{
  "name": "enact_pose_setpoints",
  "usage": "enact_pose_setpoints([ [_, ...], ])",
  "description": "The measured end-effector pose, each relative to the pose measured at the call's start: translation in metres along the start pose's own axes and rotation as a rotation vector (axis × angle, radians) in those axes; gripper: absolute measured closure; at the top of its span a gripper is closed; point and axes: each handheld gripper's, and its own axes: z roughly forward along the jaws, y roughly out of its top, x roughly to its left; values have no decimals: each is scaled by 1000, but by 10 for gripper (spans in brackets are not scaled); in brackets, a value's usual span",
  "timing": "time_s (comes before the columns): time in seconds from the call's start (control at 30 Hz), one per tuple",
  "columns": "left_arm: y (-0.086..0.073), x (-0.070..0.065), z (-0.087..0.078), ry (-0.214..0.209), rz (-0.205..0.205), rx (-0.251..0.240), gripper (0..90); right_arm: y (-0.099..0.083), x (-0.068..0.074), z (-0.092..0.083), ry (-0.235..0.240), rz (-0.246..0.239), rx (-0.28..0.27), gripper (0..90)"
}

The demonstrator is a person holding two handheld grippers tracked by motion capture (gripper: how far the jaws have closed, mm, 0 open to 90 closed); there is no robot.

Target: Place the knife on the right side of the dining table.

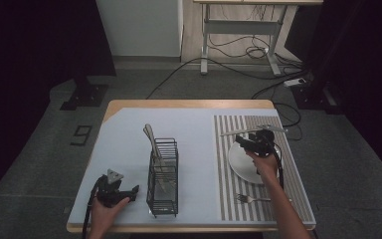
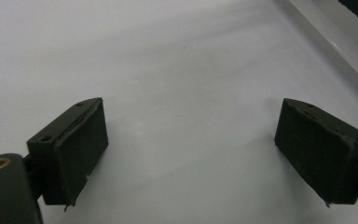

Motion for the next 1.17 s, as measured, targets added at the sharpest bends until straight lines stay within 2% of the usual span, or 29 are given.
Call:
enact_pose_setpoints([
  [0.03, 0, 0, 0, 0, 0, 0, 92, 0, 0, 0, 0, 0, 0, 334],
  [0.1, 0, 0, 0, 0, -3, -2, 91, -7, 13, -11, 38, -11, -9, 332],
  [0.13, 0, 0, 0, 0, -3, -2, 92, -7, 13, -11, 38, -11, -9, 332],
  [0.27, 0, 0, 0, 0, -3, -2, 92, -21, 38, -24, 103, -41, -14, 329],
  [0.3, 0, 0, 0, 0, -3, -2, 92, -21, 38, -24, 103, -41, -14, 329],
  [0.4, 0, 0, 0, 0, -2, -2, 91, -32, 53, -29, 146, -46, -14, 329],
  [0.5, 0, 0, 0, 0, -2, -3, 92, -44, 72, -30, 192, -76, -5, 327],
  [0.53, 0, 0, 0, 0, -2, -3, 92, -44, 72, -30, 192, -76, -5, 327],
  [0.7, 0, 0, 0, 0, -2, -2, 92, -61, 94, -23, 231, -124, 27, 326],
  [0.73, 0, 0, 0, 0, -2, -2, 92, -69, 101, -18, 239, -144, 47, 326],
  [0.9, 0, 0, 0, 0, -2, -2, 92, -81, 110, -9, 246, -177, 91, 321],
  [1.17, 0, 0, 0, 0, -3, -2, 92, -84, 111, -6, 241, -185, 97, 318],
])
